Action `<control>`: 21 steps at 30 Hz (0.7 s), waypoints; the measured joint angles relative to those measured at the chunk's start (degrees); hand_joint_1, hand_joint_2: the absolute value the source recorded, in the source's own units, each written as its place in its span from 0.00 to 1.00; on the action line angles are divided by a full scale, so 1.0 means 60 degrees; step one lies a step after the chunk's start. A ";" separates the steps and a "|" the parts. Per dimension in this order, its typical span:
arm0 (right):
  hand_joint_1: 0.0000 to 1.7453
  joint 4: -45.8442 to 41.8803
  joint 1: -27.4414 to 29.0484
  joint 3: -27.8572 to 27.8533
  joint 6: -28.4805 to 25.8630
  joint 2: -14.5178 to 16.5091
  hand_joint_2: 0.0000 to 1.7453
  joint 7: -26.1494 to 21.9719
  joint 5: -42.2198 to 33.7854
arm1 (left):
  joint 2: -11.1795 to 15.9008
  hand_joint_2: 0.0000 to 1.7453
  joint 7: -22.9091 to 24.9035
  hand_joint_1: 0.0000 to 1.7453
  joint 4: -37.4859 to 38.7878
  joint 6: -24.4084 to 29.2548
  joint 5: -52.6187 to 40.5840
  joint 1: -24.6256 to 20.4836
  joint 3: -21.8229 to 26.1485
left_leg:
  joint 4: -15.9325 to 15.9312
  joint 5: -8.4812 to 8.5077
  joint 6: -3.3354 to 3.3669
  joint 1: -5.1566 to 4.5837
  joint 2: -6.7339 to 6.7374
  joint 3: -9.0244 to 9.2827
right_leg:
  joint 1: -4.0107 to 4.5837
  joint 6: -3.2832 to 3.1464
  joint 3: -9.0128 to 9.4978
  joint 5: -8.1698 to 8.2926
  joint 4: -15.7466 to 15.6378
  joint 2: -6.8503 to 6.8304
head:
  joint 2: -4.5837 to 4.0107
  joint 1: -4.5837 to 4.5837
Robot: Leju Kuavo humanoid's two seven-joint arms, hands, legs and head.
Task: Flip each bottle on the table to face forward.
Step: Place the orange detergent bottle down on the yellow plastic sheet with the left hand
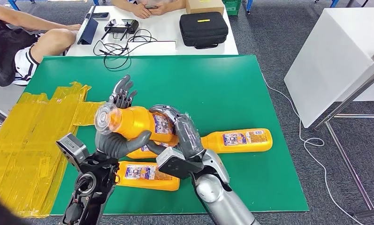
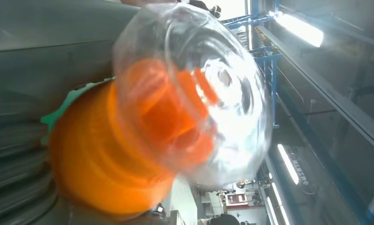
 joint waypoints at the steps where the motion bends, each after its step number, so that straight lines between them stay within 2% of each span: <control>1: 1.00 0.0040 -0.0008 0.0025 0.0001 0.0004 1.00 0.0012 0.0021 | -0.0002 1.00 0.0003 0.00 0.0000 -0.0003 0.0001 -0.0011 -0.0008 | 0.0000 0.0000 0.0000 0.0000 0.0000 0.0000 | 0.0000 0.0000 0.0000 0.0000 0.0000 0.0000 | 0.0000 0.0000; 12: 1.00 0.0323 -0.0047 0.0098 0.0148 0.0015 1.00 0.0035 0.0199 | -0.0004 1.00 0.0004 0.00 0.0031 -0.0029 0.0014 -0.0111 -0.0088 | 0.0000 0.0000 0.0000 0.0000 0.0000 0.0000 | 0.0000 0.0000 0.0000 0.0000 0.0000 0.0000 | 0.0000 0.0000; 13: 1.00 0.0348 -0.0047 0.0102 0.0159 0.0020 1.00 0.0031 0.0229 | -0.0004 1.00 0.0004 0.20 0.0044 -0.0039 0.0017 -0.0115 -0.0091 | 0.0000 0.0000 0.0000 0.0000 0.0000 0.0000 | 0.0000 0.0000 0.0000 0.0000 0.0000 0.0000 | 0.0000 0.0000; 16: 1.00 0.0426 -0.0048 0.0108 0.0163 0.0042 1.00 -0.0014 0.0251 | -0.0004 1.00 -0.0003 0.95 0.0078 -0.0109 0.0028 -0.0126 -0.0102 | 0.0000 0.0000 0.0000 0.0001 0.0000 0.0000 | 0.0001 0.0000 0.0000 0.0000 0.0000 0.0000 | 0.0000 0.0000; 17: 1.00 0.0451 -0.0049 0.0108 0.0162 0.0048 1.00 -0.0033 0.0238 | -0.0004 1.00 -0.0010 1.00 0.0091 -0.0137 0.0028 -0.0132 -0.0106 | 0.0000 0.0000 0.0000 0.0000 0.0000 0.0000 | 0.0001 0.0000 0.0000 0.0000 0.0000 0.0000 | 0.0000 0.0000; 21: 1.00 0.0507 -0.0053 0.0102 0.0125 0.0057 1.00 -0.0075 0.0143 | -0.0004 1.00 -0.0041 1.00 0.0152 -0.0180 0.0026 -0.0146 -0.0117 | 0.0000 0.0000 0.0000 0.0000 0.0000 0.0000 | 0.0000 0.0000 0.0000 0.0000 0.0000 0.0000 | 0.0000 0.0000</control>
